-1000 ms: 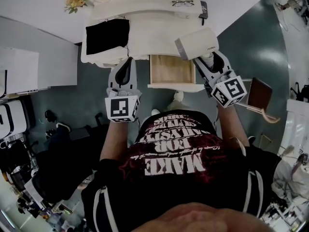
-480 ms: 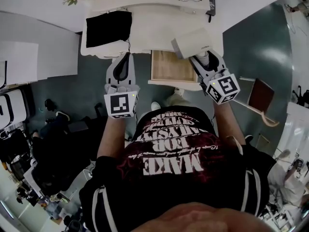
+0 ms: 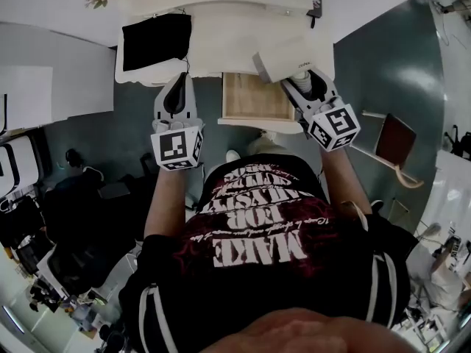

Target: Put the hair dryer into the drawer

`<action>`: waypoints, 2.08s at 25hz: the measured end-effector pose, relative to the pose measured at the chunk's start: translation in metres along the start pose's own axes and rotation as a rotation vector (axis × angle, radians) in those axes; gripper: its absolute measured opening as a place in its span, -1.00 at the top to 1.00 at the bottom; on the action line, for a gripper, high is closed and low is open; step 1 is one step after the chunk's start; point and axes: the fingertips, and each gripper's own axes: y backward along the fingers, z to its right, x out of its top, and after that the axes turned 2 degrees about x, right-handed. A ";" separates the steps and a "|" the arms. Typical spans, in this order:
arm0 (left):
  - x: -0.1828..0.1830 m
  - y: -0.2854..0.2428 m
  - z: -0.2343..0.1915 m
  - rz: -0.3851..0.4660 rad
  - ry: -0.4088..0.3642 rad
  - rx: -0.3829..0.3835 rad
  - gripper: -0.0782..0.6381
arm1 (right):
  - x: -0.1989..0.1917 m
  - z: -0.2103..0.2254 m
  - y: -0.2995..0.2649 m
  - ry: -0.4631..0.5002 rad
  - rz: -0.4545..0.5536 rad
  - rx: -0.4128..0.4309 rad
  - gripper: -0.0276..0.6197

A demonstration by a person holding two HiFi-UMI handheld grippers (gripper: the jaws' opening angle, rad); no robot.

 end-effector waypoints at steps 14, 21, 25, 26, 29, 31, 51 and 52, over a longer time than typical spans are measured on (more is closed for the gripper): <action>0.010 0.006 0.025 0.010 0.013 0.007 0.77 | -0.040 0.011 -0.010 0.000 -0.082 0.063 0.17; 0.005 0.007 0.027 -0.008 0.016 0.025 0.77 | -0.076 0.012 -0.021 -0.007 -0.157 0.106 0.17; -0.001 0.011 0.025 -0.024 0.015 0.039 0.77 | -0.096 0.012 -0.028 -0.025 -0.190 0.120 0.17; -0.002 0.013 0.024 -0.026 0.018 0.043 0.77 | -0.101 0.011 -0.029 -0.028 -0.200 0.123 0.17; -0.003 0.017 0.022 -0.028 0.021 0.050 0.77 | -0.111 0.008 -0.032 -0.027 -0.223 0.136 0.17; -0.005 0.019 0.020 -0.029 0.021 0.054 0.77 | -0.117 0.005 -0.035 -0.024 -0.236 0.147 0.17; -0.008 0.039 0.023 -0.033 0.011 0.066 0.77 | -0.193 -0.001 -0.046 -0.001 -0.376 0.184 0.17; -0.009 0.041 0.023 -0.034 0.014 0.067 0.77 | -0.199 -0.001 -0.046 0.002 -0.387 0.185 0.17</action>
